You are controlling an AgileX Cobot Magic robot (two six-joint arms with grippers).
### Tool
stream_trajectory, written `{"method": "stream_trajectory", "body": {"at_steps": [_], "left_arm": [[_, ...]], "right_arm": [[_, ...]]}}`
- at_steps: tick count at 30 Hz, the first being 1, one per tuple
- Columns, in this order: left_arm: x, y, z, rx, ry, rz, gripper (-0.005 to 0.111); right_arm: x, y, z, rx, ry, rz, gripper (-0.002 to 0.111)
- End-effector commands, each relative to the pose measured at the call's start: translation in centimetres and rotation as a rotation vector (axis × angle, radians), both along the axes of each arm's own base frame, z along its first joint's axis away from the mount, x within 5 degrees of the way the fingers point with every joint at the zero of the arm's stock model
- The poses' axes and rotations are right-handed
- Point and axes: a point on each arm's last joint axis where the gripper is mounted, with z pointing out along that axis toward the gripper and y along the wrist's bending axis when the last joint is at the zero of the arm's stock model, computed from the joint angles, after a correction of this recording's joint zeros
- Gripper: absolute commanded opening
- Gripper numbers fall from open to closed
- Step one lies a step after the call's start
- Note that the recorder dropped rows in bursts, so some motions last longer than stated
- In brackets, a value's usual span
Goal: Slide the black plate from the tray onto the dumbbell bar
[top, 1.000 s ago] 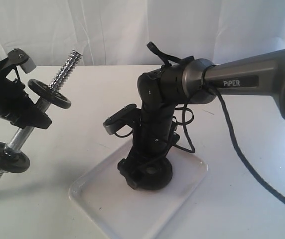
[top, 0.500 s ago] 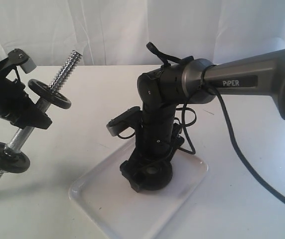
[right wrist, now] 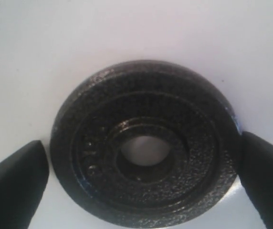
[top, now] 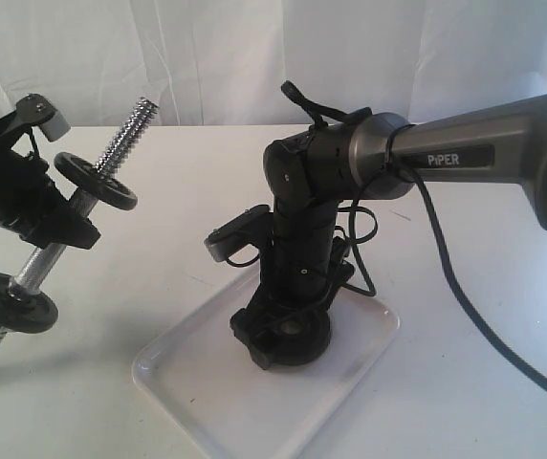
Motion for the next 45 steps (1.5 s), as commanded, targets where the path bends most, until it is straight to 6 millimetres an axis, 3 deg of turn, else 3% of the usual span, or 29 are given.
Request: {"method": "stream_trajectory", "body": {"at_steps": [1,32,34,36,39,40,45], "left_arm": [[-0.03,-1.19,3.60,-0.241,-0.038,0.079,0.000],[-0.06,-1.20,3.60,-0.242,-0.035,0.076,0.000],[-0.06,-1.20,3.60,-0.242,-0.035,0.076,0.000],[-0.06,-1.20,3.60,-0.242,-0.035,0.076,0.000],[-0.06,-1.20,3.60,-0.242,-0.035,0.076,0.000],[-0.06,-1.20,3.60,-0.242,-0.035,0.076,0.000],[-0.06,-1.20,3.60,-0.242,-0.035,0.076,0.000]], "right_arm": [[-0.06,0.09,-0.54,-0.001,0.018,-0.011,0.105],[0.28,0.31,-0.52,0.025,-0.016,-0.053,0.102],[0.25,0.28,-0.59,0.021,-0.011,-0.053,0.093],[0.25,0.28,-0.59,0.021,-0.011,-0.055,0.072],[0.26,0.27,-0.59,0.020,-0.011,-0.064,0.015],[0.25,0.27,-0.68,0.018,-0.008,-0.066,0.001],[-0.21,0.00,-0.78,-0.016,0.043,-0.078,0.000]]}}
